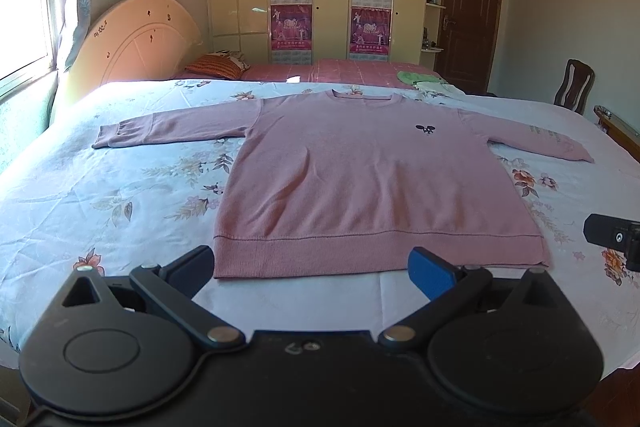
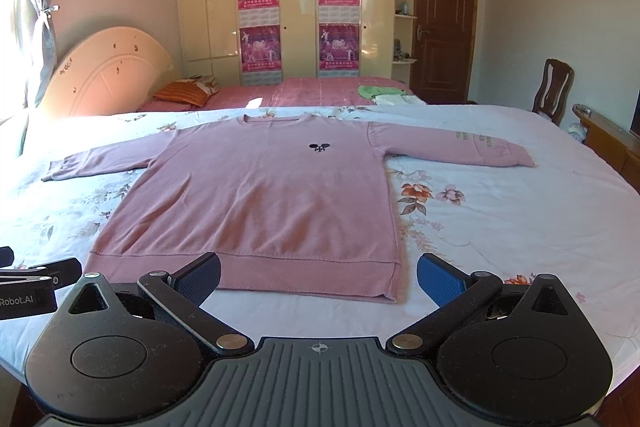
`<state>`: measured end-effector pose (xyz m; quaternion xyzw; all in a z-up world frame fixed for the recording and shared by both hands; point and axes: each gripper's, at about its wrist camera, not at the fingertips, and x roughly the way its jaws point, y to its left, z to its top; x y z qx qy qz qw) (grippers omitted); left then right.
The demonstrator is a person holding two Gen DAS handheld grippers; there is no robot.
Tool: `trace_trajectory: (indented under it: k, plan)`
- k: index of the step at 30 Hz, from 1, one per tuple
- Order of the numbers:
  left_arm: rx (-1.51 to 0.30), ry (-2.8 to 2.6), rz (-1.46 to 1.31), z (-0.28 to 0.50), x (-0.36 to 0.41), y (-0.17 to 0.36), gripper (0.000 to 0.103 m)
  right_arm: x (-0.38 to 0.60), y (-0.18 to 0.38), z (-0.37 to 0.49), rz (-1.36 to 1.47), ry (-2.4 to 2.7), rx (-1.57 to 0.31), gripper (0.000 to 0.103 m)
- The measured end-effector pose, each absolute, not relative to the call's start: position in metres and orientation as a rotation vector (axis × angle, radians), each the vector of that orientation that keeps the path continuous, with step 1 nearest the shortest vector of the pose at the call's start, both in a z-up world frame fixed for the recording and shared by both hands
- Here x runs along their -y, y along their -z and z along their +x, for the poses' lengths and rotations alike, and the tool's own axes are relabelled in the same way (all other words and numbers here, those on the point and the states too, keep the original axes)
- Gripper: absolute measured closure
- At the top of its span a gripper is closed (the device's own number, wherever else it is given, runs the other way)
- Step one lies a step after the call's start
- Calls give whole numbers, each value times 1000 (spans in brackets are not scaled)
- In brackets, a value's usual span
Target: Fold small clothes
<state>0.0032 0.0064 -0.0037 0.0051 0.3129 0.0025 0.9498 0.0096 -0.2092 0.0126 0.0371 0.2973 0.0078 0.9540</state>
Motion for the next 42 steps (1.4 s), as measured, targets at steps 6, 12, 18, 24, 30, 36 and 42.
trace_trajectory:
  k: [6, 12, 18, 24, 30, 36, 42]
  plan:
    - [-635, -1, 13, 3, -6, 4, 0, 209, -13, 9, 71, -19, -603, 0]
    - [-636, -3, 14, 2, -5, 7, 0, 211, -13, 8, 73, -17, -600, 0]
    - [-636, -4, 15, 4, -6, 6, 0, 211, -12, 9, 74, -18, -600, 0]
    - [-637, -2, 16, 4, -6, 6, 0, 211, -13, 9, 71, -16, -599, 0]
    - [-632, -4, 20, 3, -3, 5, 0, 212, -13, 8, 71, -15, -600, 0]
    - [-632, -8, 18, 2, 1, 6, 0, 217, -13, 8, 74, -5, -599, 0]
    - [-632, -9, 20, 2, 2, 6, 0, 218, -12, 6, 73, -4, -600, 0]
